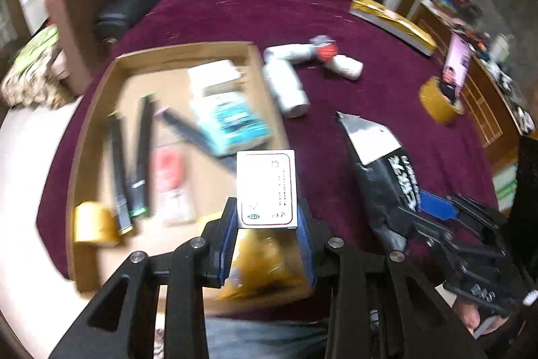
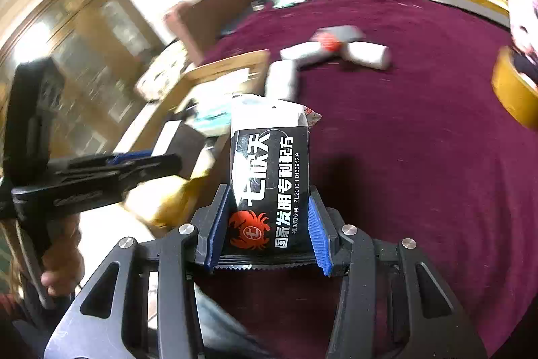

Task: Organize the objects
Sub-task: 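Carry the white box and snack packet into the tray and open both tools, then close the left tool on the tall white pill bottle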

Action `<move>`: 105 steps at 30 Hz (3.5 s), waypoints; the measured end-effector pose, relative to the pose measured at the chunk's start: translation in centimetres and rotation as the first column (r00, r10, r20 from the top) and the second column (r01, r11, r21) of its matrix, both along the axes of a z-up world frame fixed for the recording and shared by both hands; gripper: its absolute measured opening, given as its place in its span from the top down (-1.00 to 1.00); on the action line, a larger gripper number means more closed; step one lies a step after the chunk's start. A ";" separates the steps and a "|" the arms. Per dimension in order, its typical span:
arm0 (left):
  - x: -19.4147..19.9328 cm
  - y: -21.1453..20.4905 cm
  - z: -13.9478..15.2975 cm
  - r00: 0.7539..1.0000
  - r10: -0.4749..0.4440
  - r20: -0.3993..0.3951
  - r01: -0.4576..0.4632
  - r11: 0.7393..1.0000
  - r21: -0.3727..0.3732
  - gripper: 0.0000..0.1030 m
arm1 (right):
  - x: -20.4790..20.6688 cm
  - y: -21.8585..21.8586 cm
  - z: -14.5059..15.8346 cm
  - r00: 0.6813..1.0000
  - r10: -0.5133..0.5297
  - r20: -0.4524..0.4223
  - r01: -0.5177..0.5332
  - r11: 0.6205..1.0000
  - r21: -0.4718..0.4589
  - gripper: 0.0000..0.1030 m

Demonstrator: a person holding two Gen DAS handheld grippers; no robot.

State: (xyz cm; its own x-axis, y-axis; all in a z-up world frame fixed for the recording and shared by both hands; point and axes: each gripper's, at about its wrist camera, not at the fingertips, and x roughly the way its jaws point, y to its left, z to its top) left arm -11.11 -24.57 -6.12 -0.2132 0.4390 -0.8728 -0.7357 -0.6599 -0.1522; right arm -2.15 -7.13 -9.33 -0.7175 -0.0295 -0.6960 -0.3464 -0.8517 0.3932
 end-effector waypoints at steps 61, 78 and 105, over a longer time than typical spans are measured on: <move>-20.4 1.8 -4.5 0.988 0.138 0.067 -0.133 0.988 -0.079 0.35 | -15.9 -5.0 -1.8 0.976 0.185 0.116 -0.187 0.982 0.011 0.07; -8.0 -2.2 0.4 0.985 0.071 0.160 -0.098 0.980 0.173 0.02 | -8.5 -1.1 -0.3 0.996 0.094 -0.014 -0.095 0.991 -0.095 -0.15; -4.8 17.4 -3.2 1.000 0.000 0.016 0.002 0.988 -0.154 0.02 | -0.2 7.7 -5.4 0.991 -0.115 0.065 0.125 0.972 -0.197 -0.14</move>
State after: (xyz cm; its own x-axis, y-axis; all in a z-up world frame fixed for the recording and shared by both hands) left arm -15.91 -7.21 -9.33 -0.1985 0.2991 -0.9333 -0.7349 -0.6755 -0.0602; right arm -2.34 0.60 -14.69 -0.6868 -0.0877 -0.7215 -0.4661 -0.7086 0.5298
